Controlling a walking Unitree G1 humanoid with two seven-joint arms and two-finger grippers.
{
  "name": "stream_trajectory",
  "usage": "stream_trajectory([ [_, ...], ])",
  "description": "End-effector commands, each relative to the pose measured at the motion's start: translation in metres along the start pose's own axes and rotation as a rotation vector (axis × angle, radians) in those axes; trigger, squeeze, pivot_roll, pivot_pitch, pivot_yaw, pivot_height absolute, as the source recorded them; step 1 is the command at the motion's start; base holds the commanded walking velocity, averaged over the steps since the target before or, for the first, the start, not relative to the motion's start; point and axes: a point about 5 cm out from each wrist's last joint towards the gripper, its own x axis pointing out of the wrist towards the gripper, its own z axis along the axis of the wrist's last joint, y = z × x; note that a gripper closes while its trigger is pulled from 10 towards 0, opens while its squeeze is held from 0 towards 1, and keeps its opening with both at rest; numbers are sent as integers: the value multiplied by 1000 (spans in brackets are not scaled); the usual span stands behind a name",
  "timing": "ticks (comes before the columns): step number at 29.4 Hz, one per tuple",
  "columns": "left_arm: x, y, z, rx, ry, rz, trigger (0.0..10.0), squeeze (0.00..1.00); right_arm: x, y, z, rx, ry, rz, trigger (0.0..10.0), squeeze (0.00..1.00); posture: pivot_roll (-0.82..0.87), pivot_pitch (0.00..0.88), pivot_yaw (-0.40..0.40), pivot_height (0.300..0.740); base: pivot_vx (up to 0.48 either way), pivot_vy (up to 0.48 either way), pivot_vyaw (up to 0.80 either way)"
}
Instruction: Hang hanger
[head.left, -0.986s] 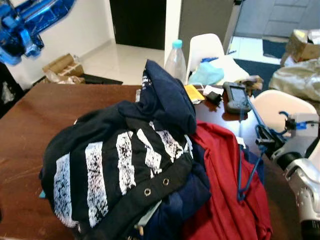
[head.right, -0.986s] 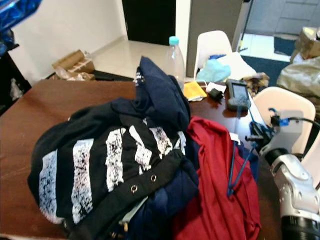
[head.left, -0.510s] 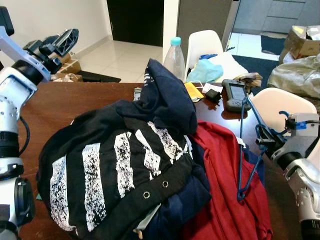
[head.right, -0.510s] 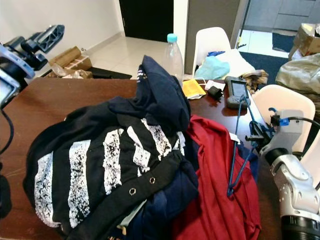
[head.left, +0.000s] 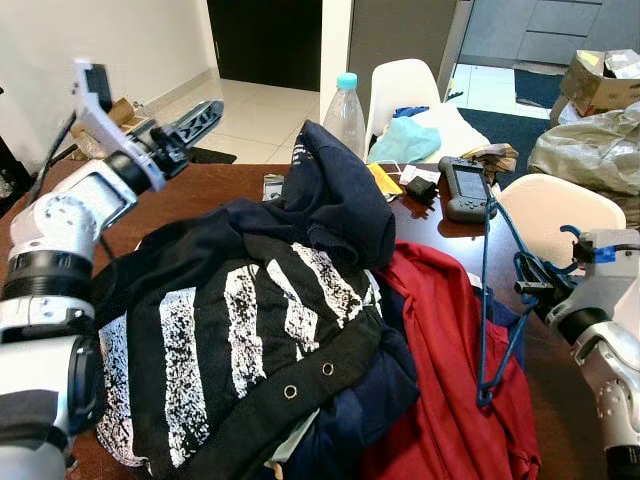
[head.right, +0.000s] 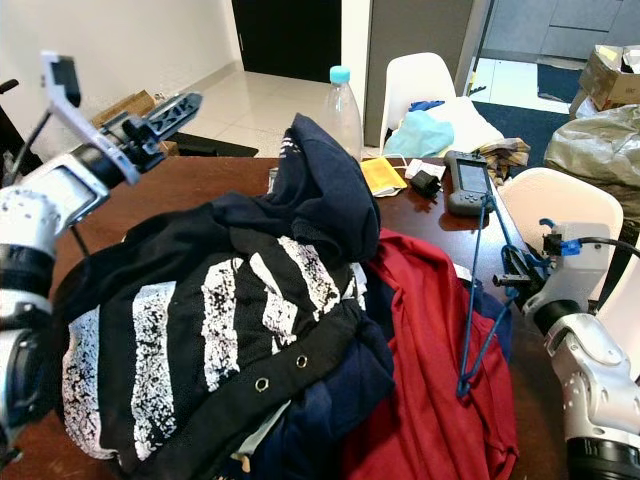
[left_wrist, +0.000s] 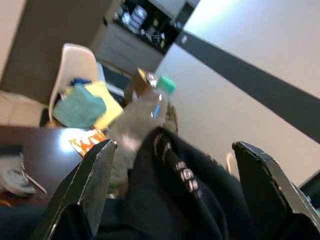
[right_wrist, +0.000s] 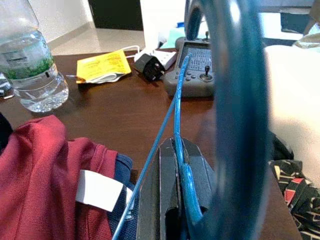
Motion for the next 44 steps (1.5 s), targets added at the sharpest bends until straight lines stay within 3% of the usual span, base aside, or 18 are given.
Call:
stream_trajectory([
  [1,4,3,-14,-20,75,-3,10000,0,-2,0,1,-10,6,6,10000,0,20,84,-7,740,0,0,0],
  [6,8,4,-21,-30,109,-2,10000,0,-3,-1,2,-14,9,8,10000,0,9,89,-9,740,0,0,0],
  [7,10,10,-25,-38,134,56,10000,0,-5,-3,4,-22,12,8,10000,0,-13,104,-9,740,0,0,0],
  [9,10,10,-25,-38,134,56,10000,0,-5,-3,4,-22,12,8,10000,0,-13,104,-9,740,0,0,0],
  [11,9,23,-34,-91,167,225,10000,0,-14,-10,8,-48,24,-3,10000,0,-58,133,-7,740,0,0,0],
  [14,9,23,-34,-91,167,225,10000,0,-14,-10,8,-48,24,-3,10000,0,-58,133,-7,740,0,0,0],
  [15,7,26,-45,-159,222,289,10000,0,-19,-14,10,-63,32,-10,10000,0,-77,148,-10,740,0,0,0],
  [17,7,26,-45,-159,222,289,10000,0,-19,-14,10,-63,32,-10,10000,0,-77,148,-10,740,0,0,0],
  [18,5,28,-59,-181,304,329,10000,0,-24,-18,13,-77,39,-16,10000,0,-88,159,-13,740,0,0,0],
  [20,5,28,-59,-181,304,329,10000,0,-24,-18,13,-77,39,-16,10000,0,-88,159,-13,740,0,0,0],
  [21,1,29,-72,-169,396,352,10000,0,-26,-19,15,-86,43,-19,10000,0,-91,161,-16,740,0,0,0],
  [23,1,29,-72,-169,396,352,10000,0,-26,-19,15,-86,43,-19,10000,0,-91,161,-16,740,0,0,0],
  [26,-5,31,-85,-73,545,334,10000,0,-25,-19,17,-94,44,-16,10000,0,-84,155,-20,740,0,0,0],
  [31,-7,30,-85,-8,621,284,10000,0,-22,-17,18,-93,41,-12,10000,0,-75,146,-19,740,0,0,0],
  [32,-8,30,-85,11,642,274,3255,0,-21,-16,18,-90,40,-10,10000,0,-73,143,-16,740,0,0,0],
  [33,-8,30,-85,11,642,274,3255,0,-21,-16,18,-90,40,-10,10000,0,-73,143,-16,740,0,0,0],
  [34,-10,32,-84,29,652,273,0,0,-20,-16,19,-88,37,-9,10000,0,-71,140,-15,740,0,0,0],
  [44,-10,36,-67,94,613,305,0,0,-19,-15,19,-79,34,-14,10000,0,-59,126,-8,740,0,0,0],
])
